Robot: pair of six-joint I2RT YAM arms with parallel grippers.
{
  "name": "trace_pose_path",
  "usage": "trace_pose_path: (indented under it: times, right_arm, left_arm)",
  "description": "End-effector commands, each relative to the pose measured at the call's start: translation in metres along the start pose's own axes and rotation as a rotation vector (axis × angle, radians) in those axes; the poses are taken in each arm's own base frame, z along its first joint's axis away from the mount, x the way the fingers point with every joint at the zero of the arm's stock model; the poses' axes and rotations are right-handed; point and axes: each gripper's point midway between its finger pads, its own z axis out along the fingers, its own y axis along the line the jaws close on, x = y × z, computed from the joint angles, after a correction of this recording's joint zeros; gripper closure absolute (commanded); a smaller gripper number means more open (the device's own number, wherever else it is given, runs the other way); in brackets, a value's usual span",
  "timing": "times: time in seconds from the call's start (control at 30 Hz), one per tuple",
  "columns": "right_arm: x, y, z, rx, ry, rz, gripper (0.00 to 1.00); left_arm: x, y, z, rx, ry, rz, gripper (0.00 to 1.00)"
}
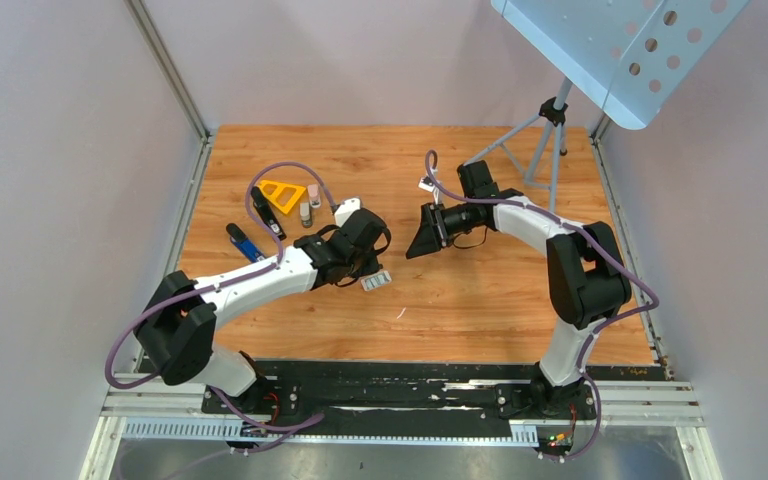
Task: Unload the staples from the stapler
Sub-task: Place the staple in the staple box.
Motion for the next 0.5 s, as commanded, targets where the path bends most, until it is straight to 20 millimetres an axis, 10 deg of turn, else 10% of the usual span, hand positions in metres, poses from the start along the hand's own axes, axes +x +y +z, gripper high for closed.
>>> trace_pose_path:
  times: [0.0, 0.47]
  right_arm:
    - [-0.0089, 0.004, -0.0113, 0.041, -0.014, -0.09, 0.53]
    - [-0.0058, 0.0043, -0.0157, 0.076, -0.015, -0.137, 0.53]
  left_arm:
    - [-0.0041, -0.0012, -0.0009, -0.012, -0.03, -0.017, 1.0]
    - [-0.0064, -0.0029, 0.0003, -0.013, -0.061, -0.096, 0.99]
